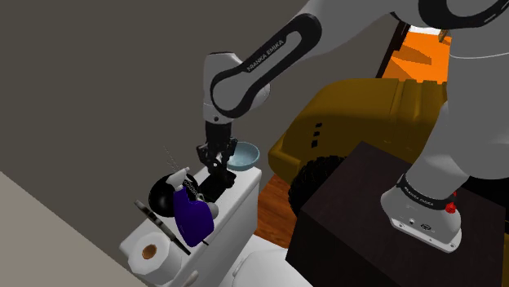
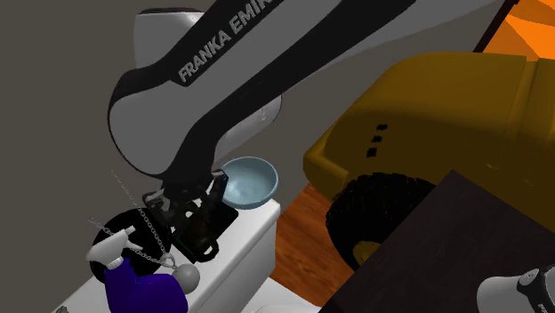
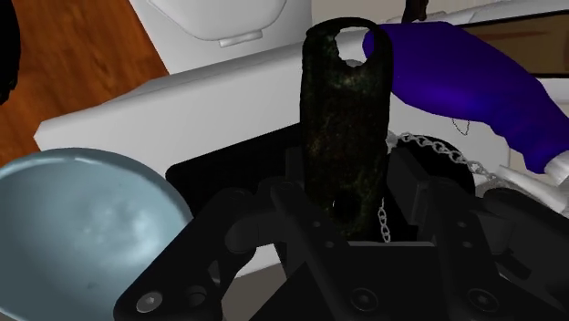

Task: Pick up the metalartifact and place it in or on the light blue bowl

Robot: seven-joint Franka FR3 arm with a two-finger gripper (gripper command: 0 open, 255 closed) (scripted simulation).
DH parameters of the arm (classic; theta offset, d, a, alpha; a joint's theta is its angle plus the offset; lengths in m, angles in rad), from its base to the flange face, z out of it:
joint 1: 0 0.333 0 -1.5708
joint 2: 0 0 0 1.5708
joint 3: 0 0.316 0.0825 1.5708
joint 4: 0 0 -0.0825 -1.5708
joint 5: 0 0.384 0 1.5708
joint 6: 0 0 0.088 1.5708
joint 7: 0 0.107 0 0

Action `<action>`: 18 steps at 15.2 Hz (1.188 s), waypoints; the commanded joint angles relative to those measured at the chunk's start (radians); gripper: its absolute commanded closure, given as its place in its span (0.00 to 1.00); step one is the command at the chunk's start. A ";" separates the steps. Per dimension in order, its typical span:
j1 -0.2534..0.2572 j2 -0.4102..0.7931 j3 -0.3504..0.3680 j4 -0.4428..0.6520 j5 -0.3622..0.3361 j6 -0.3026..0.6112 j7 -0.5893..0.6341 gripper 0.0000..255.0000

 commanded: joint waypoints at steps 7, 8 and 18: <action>-0.112 -0.002 -0.042 0.041 0.003 -0.086 -0.137 1.00; -0.127 0.002 -0.048 0.051 0.002 -0.098 -0.155 1.00; -0.220 0.074 -0.093 0.144 -0.009 -0.157 -0.278 1.00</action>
